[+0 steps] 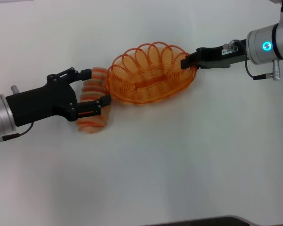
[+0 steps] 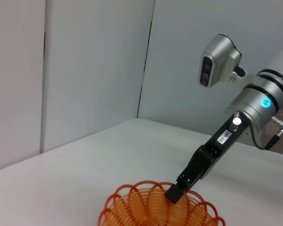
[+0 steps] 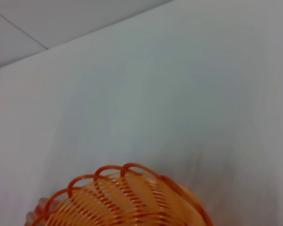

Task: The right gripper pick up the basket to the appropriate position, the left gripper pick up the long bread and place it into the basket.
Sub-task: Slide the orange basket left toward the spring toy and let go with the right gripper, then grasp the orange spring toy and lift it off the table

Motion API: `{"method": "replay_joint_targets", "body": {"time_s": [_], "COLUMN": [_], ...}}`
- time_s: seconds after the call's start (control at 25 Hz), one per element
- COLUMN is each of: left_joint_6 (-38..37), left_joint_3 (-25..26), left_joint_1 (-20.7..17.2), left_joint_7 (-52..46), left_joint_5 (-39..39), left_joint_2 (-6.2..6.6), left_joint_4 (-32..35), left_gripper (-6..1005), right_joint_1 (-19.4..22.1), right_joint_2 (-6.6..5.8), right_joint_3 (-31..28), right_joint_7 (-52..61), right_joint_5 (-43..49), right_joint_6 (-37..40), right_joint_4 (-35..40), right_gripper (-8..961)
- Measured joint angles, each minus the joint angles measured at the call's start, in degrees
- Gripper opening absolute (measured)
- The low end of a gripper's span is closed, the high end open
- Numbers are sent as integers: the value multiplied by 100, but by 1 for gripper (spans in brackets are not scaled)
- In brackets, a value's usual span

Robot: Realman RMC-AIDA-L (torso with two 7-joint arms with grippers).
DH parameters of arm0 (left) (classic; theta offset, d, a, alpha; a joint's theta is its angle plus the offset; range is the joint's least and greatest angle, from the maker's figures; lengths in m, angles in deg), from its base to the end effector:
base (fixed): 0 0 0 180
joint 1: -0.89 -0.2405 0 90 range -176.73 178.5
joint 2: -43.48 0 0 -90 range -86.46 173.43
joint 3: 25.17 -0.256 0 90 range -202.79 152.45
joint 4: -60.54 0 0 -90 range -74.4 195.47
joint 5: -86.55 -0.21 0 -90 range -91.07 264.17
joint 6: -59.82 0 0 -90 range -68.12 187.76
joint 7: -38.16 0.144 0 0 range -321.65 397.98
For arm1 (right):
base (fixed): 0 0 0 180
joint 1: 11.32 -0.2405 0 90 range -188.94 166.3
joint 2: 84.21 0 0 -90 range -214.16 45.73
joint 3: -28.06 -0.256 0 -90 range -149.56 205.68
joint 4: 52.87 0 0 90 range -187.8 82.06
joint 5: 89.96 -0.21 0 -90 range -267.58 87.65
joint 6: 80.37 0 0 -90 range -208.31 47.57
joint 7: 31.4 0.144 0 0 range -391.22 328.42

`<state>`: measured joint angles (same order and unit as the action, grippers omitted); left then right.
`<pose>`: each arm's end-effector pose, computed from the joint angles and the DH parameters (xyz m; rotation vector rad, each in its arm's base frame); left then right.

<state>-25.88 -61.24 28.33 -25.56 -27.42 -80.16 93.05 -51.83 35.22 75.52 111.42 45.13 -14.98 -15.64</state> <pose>-0.2718 0.3067 -0.0394 -2.6570 -0.4957 -0.7494 0.2627 0.3934 -0.0251 -2.1688 1.7247 0.2576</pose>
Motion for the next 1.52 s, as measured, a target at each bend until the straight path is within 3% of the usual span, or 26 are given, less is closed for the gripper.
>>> {"method": "replay_joint_targets", "body": {"time_s": [0.6, 0.84, 0.92, 1.0, 1.28, 1.52], "left_joint_6": [41, 65, 44, 21, 10, -8], "left_joint_3": [61, 202, 299, 395, 452, 62], "left_joint_1": [2, -9, -35, -59, -131, -155], "left_joint_7": [-25, -79, -222, -475, -1886, -3437], "left_joint_5": [48, 356, 499, 566, 604, 487], "left_joint_2": [-2, -5, 6, 14, 103, 421], "left_joint_4": [-5, -123, -158, -164, -150, -140], "left_gripper": [901, 901, 901, 901, 901, 901], "right_joint_1": [260, 645, 816, 1038, 1396, 1682], "right_joint_2": [-46, -65, -76, -85, -93, -101], "right_joint_3": [-89, -288, -405, -631, -1134, -1669], "right_joint_7": [-143, -902, -1330, -2082, -3518, -4833], "right_joint_5": [-269, -843, -1199, -1752, -2420, -2569], "right_joint_6": [158, 453, 593, 833, 1403, 2233], "right_joint_4": [109, 502, 588, 645, 649, 613], "right_gripper": [519, 615, 811, 823, 836, 832]}}
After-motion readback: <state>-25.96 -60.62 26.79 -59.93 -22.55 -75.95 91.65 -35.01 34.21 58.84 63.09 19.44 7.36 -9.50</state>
